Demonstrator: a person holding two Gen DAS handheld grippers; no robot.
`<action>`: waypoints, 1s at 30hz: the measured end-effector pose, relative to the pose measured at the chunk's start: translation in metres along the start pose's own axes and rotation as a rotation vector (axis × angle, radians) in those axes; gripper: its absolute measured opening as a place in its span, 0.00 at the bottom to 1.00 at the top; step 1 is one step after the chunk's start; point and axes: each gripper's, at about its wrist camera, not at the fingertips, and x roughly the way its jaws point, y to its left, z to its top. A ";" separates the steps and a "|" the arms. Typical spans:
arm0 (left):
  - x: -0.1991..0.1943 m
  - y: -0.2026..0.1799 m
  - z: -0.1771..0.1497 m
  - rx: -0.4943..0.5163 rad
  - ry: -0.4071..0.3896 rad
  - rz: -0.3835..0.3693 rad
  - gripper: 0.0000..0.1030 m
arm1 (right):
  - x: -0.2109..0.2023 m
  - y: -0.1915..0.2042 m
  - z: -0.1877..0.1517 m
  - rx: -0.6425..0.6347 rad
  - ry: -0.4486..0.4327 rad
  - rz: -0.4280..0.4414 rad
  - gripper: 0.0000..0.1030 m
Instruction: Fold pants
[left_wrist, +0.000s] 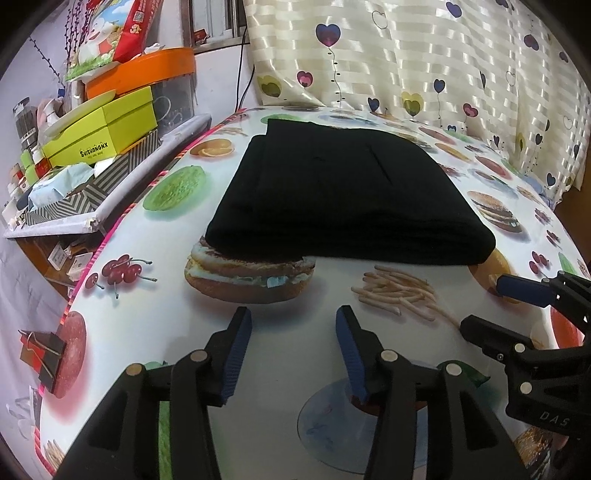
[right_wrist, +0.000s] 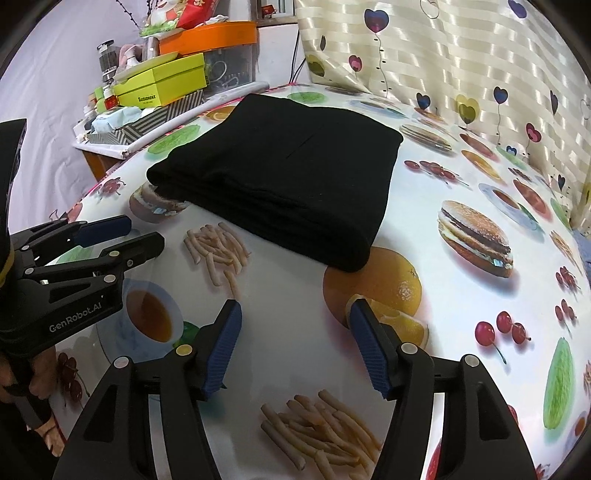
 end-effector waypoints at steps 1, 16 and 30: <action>0.000 0.000 0.000 0.000 0.000 0.001 0.50 | 0.000 0.000 0.000 0.000 0.000 0.000 0.60; 0.001 -0.001 0.000 0.002 0.004 -0.012 0.56 | 0.000 0.000 0.000 -0.001 0.000 0.000 0.61; 0.001 -0.001 0.000 0.001 0.003 -0.013 0.56 | 0.000 0.000 0.000 0.000 0.000 0.001 0.61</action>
